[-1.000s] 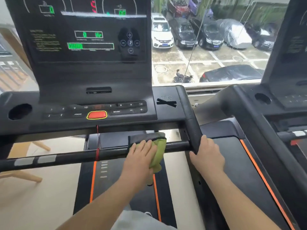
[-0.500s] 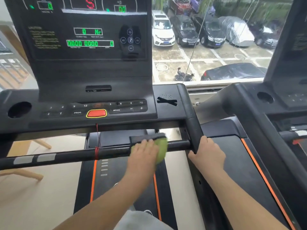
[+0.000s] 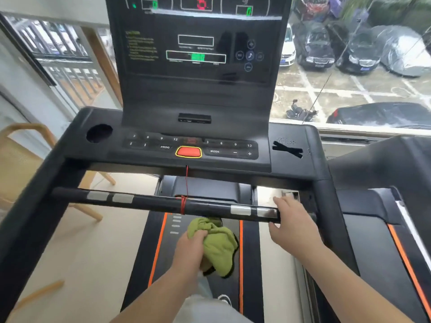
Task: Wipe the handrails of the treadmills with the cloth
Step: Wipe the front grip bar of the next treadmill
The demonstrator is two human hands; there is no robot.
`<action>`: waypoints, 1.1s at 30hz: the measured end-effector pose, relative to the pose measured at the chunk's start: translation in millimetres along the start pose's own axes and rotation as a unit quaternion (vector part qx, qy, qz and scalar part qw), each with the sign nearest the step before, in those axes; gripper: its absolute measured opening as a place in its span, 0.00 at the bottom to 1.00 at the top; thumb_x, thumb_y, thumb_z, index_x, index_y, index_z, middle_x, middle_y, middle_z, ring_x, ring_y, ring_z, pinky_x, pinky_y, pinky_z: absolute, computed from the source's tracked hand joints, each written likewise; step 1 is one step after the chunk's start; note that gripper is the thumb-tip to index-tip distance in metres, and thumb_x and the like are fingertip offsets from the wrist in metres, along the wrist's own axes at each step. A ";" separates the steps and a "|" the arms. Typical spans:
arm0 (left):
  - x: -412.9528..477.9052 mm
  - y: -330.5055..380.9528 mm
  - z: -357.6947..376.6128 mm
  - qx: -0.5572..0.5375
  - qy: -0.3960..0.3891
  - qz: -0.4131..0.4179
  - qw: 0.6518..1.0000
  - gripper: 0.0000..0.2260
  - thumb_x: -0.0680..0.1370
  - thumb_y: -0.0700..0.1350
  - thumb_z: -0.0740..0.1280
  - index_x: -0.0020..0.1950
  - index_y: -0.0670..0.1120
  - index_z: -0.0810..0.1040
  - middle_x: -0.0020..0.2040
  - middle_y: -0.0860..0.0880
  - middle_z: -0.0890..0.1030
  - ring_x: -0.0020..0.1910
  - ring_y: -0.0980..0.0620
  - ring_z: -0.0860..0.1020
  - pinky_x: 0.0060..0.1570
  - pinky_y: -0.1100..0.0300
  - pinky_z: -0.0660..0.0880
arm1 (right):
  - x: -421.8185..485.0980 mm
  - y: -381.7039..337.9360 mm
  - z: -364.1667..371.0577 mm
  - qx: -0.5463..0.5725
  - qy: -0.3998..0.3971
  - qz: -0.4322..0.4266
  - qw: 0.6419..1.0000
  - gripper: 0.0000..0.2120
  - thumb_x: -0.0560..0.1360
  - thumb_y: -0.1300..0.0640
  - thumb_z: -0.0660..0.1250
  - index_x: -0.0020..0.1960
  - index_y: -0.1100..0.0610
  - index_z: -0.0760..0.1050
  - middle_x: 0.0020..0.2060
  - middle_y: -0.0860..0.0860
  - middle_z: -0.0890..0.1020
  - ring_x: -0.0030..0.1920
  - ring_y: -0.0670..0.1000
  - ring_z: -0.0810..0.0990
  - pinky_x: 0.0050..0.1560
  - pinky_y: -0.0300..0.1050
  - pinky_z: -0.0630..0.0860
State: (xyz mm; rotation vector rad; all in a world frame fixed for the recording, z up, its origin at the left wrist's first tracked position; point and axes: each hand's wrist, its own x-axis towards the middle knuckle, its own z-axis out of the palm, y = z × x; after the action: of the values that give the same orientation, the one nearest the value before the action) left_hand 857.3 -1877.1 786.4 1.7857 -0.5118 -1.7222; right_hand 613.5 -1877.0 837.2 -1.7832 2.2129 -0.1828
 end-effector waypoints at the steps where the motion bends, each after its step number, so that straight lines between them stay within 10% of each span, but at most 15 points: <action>1: 2.2 -2.5 -8.5 -0.099 0.016 -0.033 0.994 0.12 0.77 0.47 0.68 0.58 0.48 0.83 0.49 0.42 0.87 0.48 0.42 0.85 0.43 0.49 0.82 | 6.0 -6.7 0.9 -0.016 -0.009 -0.007 1.000 0.22 0.76 0.52 0.69 0.69 0.53 0.73 0.60 0.48 0.76 0.62 0.50 0.74 0.58 0.43 0.75; 5: 9.3 1.5 -24.4 -0.347 0.063 -0.072 0.933 0.08 0.82 0.40 0.64 0.60 0.43 0.79 0.53 0.38 0.84 0.48 0.41 0.83 0.34 0.52 0.81 | 22.0 -33.7 6.0 -0.068 -0.060 -0.028 0.996 0.19 0.77 0.47 0.70 0.65 0.50 0.74 0.57 0.47 0.77 0.56 0.50 0.76 0.48 0.41 0.73; 11: 13.2 17.5 19.1 -0.314 0.017 -0.060 0.947 0.13 0.81 0.37 0.63 0.64 0.43 0.79 0.56 0.39 0.85 0.53 0.42 0.84 0.50 0.50 0.81 | 31.4 -43.3 4.7 -0.089 -0.097 -0.012 0.991 0.12 0.75 0.49 0.72 0.58 0.46 0.78 0.48 0.44 0.78 0.47 0.49 0.76 0.35 0.40 0.67; 16: -1.3 4.0 41.4 -0.200 -0.079 -0.091 0.972 0.12 0.79 0.37 0.66 0.61 0.41 0.80 0.51 0.40 0.86 0.48 0.42 0.85 0.44 0.49 0.82 | 34.3 -42.7 1.6 -0.070 -0.095 0.001 0.993 0.16 0.72 0.48 0.74 0.59 0.44 0.79 0.49 0.43 0.80 0.52 0.50 0.79 0.43 0.44 0.74; 23: 15.7 13.4 6.6 -0.226 0.077 -0.017 0.971 0.09 0.78 0.38 0.66 0.57 0.44 0.80 0.50 0.41 0.85 0.44 0.43 0.84 0.42 0.50 0.82 | 29.3 -42.4 2.8 -0.042 -0.099 -0.003 0.994 0.12 0.74 0.51 0.73 0.57 0.45 0.79 0.48 0.42 0.80 0.47 0.48 0.77 0.40 0.42 0.73; 28: -46.2 27.9 76.4 -0.058 -0.081 -0.012 0.995 0.07 0.74 0.39 0.68 0.51 0.42 0.82 0.42 0.41 0.84 0.39 0.44 0.82 0.39 0.52 0.79 | 23.9 -11.4 -11.8 0.169 -0.067 0.016 0.983 0.22 0.76 0.63 0.68 0.69 0.48 0.78 0.65 0.44 0.79 0.67 0.49 0.76 0.67 0.47 0.74; 33: -76.7 80.9 108.9 0.108 -0.044 0.293 0.949 0.06 0.75 0.38 0.67 0.46 0.49 0.79 0.37 0.53 0.82 0.37 0.54 0.78 0.36 0.64 0.77 | 9.5 47.0 -41.8 0.170 0.048 0.074 0.982 0.13 0.79 0.59 0.68 0.61 0.49 0.82 0.56 0.44 0.83 0.57 0.49 0.81 0.62 0.50 0.78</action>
State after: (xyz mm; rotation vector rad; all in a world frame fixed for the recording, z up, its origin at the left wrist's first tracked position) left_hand 753.8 -1904.4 899.6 1.4863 -1.1757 -1.3631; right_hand 555.2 -1879.2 862.3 -1.4491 2.2074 -0.5858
